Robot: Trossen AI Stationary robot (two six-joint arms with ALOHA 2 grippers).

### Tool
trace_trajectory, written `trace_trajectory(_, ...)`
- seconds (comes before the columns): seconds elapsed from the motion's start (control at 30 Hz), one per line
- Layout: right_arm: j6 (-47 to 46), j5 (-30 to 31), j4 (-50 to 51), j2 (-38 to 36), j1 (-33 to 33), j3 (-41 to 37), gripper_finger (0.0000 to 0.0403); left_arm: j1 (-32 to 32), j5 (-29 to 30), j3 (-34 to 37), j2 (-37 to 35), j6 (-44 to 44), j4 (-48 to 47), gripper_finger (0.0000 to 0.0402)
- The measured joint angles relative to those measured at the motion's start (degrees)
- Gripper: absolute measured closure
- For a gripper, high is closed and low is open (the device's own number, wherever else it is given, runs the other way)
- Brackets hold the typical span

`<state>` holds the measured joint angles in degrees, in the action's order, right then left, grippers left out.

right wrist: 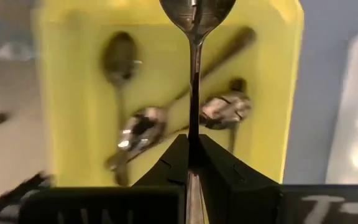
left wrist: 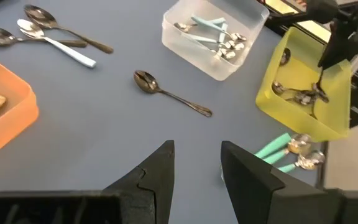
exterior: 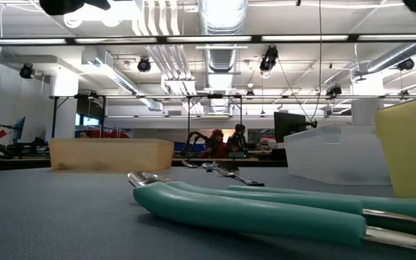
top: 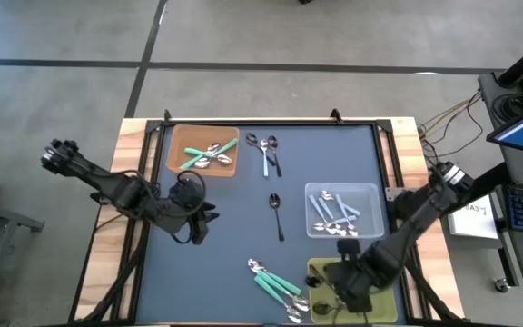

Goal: Sort silverware by color (type)
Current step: Put the black spoon into the yellow bin, then put the green spoon into the orange bin

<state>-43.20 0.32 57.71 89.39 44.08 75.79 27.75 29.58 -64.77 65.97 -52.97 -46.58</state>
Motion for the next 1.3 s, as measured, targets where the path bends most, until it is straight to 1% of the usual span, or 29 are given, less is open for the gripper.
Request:
trace_trajectory(0.07,-5.7,4.5,0.3,0.5,2.1,-1.5,0.0388,0.0,1.2,0.0,0.4,0.0,0.1,0.0288)
trace_trajectory(0.13,-10.1,5.9,0.5,1.0,2.9,-2.6,0.0381,0.0,1.4,0.0,0.8,-0.1,0.4,0.0288)
trace_trajectory(0.2,-13.4,4.7,0.8,1.3,3.1,-3.4,0.0369,0.0,1.4,0.0,1.2,-0.2,0.6,0.0288)
trace_trajectory(0.27,-15.8,2.3,0.8,1.4,3.1,-4.1,0.0356,0.0,1.4,0.0,1.5,-0.7,0.9,0.0288)
trace_trajectory(0.37,-16.8,-1.8,0.9,1.4,3.1,-4.6,0.0336,0.0,1.4,0.0,2.0,-1.3,1.1,0.0288)
trace_trajectory(0.5,-16.9,-2.5,1.7,1.3,2.4,-3.9,0.0314,-0.1,1.4,0.0,2.3,-1.7,1.6,0.0288)
trace_trajectory(0.6,-16.0,-1.4,1.8,1.1,-0.8,-2.2,0.0307,-0.1,1.4,0.0,2.3,-1.7,1.8,0.0288)
trace_trajectory(0.73,-13.0,3.5,1.5,1.1,-6.8,-1.3,0.0306,-0.1,1.4,0.0,2.3,-1.2,1.8,0.0288)
trace_trajectory(0.83,-12.7,7.4,1.4,1.2,-13.2,-1.3,0.0305,-0.1,1.4,0.0,2.3,-1.2,1.8,0.0288)
trace_trajectory(0.93,-15.1,8.4,-1.6,2.1,-20.5,-1.4,0.0305,0.0,1.4,0.0,2.3,-1.2,1.9,0.0288)
trace_trajectory(1.0,-17.8,6.8,-5.1,3.3,-24.2,-1.4,0.0305,0.2,1.4,0.0,2.3,-1.3,1.8,0.0288)
trace_trajectory(1.07,-16.1,2.9,-11.0,4.9,-25.9,-1.4,0.0305,0.6,1.4,0.0,2.3,-1.3,1.7,0.0288)
trace_trajectory(1.23,-11.1,-8.5,-25.5,9.4,-24.9,-1.4,0.0305,1.7,1.4,0.0,2.0,-0.3,0.4,0.0288)
trace_trajectory(1.3,-10.8,-11.0,-28.8,11.2,-24.7,-1.1,0.0305,1.7,1.3,0.0,1.8,-0.1,-0.4,0.0288)
